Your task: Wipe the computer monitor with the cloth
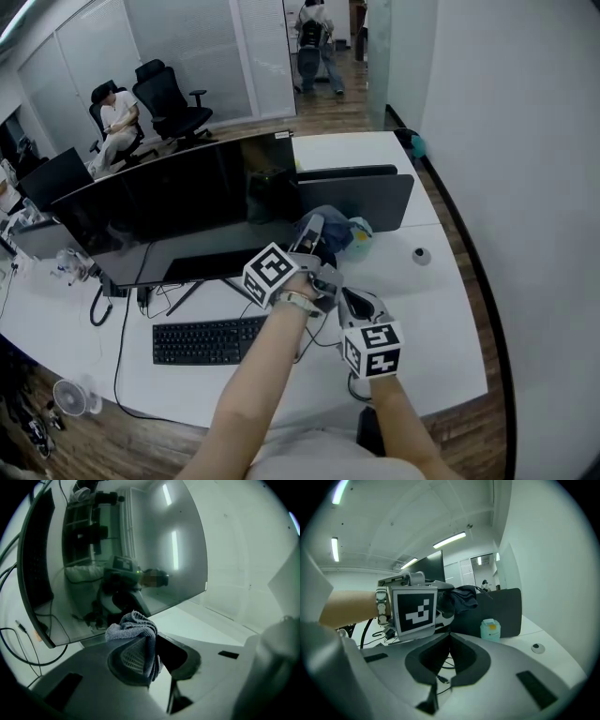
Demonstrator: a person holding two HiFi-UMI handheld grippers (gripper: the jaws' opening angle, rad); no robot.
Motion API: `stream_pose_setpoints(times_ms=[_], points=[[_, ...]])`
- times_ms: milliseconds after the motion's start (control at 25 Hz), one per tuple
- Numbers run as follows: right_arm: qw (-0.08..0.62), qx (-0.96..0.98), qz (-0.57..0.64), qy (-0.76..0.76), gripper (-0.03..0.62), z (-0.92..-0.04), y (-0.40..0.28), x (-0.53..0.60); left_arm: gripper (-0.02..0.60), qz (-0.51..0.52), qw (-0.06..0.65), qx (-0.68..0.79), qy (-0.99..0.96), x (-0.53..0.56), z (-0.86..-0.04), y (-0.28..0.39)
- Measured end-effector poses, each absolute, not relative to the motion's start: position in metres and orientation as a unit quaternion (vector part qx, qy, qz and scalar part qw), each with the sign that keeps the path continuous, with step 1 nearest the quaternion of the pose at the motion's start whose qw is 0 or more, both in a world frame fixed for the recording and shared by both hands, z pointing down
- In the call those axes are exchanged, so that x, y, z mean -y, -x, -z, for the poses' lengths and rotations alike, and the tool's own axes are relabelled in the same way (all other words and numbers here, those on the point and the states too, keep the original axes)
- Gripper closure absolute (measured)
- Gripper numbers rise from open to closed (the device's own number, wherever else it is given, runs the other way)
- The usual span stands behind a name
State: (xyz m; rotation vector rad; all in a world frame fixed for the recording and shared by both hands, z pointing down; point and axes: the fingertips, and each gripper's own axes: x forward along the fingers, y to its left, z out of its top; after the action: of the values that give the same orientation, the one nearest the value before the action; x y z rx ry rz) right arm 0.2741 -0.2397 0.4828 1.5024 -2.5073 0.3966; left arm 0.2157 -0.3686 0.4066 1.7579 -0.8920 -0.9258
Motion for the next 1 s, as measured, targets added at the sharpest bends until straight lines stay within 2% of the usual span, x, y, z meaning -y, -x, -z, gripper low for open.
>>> stream_pose_setpoints(times_ms=[1000], points=[[0.101,0.852,-0.125,-0.499,0.586,-0.48,-0.268,0.238,0.522,0.39,0.424,0.339,-0.744,0.377,-0.346,-0.217]])
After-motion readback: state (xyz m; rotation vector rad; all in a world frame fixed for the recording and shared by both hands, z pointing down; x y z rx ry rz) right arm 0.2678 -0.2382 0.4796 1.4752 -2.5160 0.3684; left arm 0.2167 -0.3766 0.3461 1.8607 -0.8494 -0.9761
